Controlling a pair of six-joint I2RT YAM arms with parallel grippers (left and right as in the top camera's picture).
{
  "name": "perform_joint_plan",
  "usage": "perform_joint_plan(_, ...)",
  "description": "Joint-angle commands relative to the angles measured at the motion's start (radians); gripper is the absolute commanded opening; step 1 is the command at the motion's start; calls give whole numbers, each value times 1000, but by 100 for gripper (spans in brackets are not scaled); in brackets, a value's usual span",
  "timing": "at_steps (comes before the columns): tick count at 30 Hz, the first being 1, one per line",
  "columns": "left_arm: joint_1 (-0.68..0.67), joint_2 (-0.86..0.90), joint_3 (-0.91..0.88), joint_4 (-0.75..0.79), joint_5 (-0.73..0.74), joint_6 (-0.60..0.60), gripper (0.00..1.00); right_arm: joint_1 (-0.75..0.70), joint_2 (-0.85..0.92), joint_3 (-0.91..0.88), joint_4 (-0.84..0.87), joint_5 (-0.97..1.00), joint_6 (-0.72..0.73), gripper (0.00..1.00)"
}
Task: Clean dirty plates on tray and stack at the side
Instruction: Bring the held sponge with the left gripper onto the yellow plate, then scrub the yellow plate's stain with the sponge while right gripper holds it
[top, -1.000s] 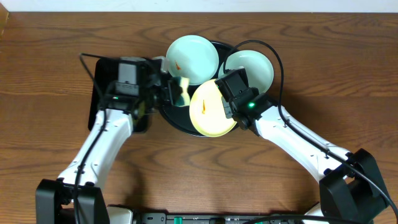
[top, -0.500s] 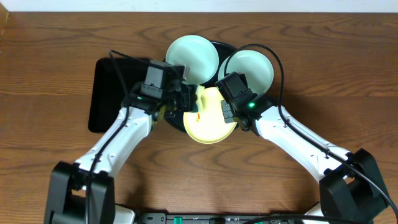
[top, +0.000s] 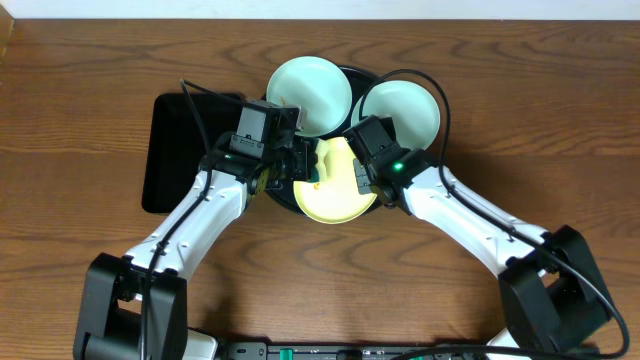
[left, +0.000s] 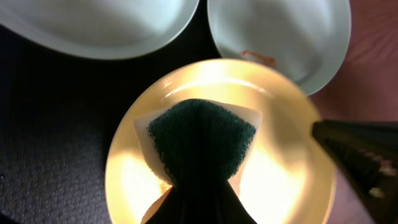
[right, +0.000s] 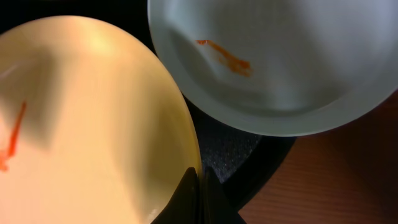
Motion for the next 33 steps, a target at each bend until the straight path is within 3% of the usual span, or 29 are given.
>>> perform_joint_plan(1,-10,6,-5,5,-9,0,8,-14,8,2,13,50,16,1)
perform_joint_plan(13,-60,109,-5,63,-23,-2,8,-51,10,-25,24,90,16,1)
perform_joint_plan(33,-127,131,-22,18,-99,-1,8,-48,10,-26,28,68,8,1)
